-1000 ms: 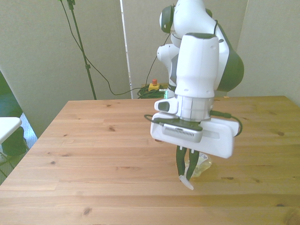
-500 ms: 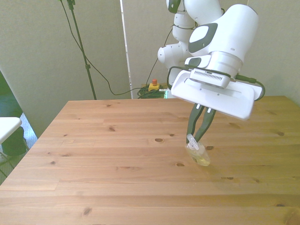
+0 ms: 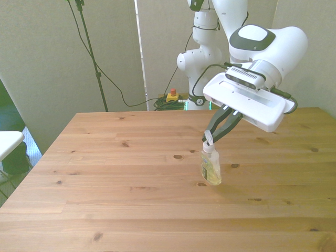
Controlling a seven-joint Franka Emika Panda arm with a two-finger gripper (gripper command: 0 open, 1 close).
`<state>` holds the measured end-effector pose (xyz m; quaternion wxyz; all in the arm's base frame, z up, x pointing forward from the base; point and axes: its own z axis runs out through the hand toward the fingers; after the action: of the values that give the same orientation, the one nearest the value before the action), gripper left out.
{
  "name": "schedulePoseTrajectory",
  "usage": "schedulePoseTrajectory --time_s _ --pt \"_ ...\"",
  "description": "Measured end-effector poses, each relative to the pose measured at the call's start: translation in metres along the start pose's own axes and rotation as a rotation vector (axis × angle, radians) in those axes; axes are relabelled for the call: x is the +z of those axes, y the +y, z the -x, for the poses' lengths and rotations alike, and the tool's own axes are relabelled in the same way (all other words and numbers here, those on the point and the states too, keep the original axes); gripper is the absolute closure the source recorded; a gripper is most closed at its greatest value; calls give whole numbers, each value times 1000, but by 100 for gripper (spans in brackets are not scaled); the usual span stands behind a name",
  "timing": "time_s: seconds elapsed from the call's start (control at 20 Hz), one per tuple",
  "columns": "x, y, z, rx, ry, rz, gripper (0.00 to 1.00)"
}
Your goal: Stand the sanitizer
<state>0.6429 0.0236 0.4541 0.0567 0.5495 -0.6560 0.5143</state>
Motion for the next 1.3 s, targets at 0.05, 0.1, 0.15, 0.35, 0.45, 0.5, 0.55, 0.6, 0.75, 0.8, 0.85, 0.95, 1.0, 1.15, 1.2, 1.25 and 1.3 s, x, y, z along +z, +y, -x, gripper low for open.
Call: schedulePoseTrajectory --time_s 0.05,0.1,0.15,0.35,0.45,0.5,0.55,0.6,0.75,0.8,0.85,0.95,1.0,1.15,1.2,1.25,1.3 --pt "2 2 0 13 17 -4 100" --pt "4 3 -1 26 38 -7 100" --pt "6 6 -1 34 51 -7 100" --pt "11 14 4 44 103 -6 100" --pt "14 17 7 38 109 4 100" --pt "16 19 8 36 110 7 100" --pt "19 20 8 34 112 12 100" --pt "22 22 9 32 113 16 100" --pt "28 25 11 26 115 26 100" --pt "29 26 12 24 114 28 0" --pt "30 27 13 21 115 27 0" --pt "29 27 13 20 113 25 0" --pt "29 27 14 19 112 25 0" --pt "28 28 15 15 111 22 0" --pt "27 28 15 14 110 21 0" --pt "26 28 16 12 108 19 0" --pt "24 29 17 11 105 17 0"
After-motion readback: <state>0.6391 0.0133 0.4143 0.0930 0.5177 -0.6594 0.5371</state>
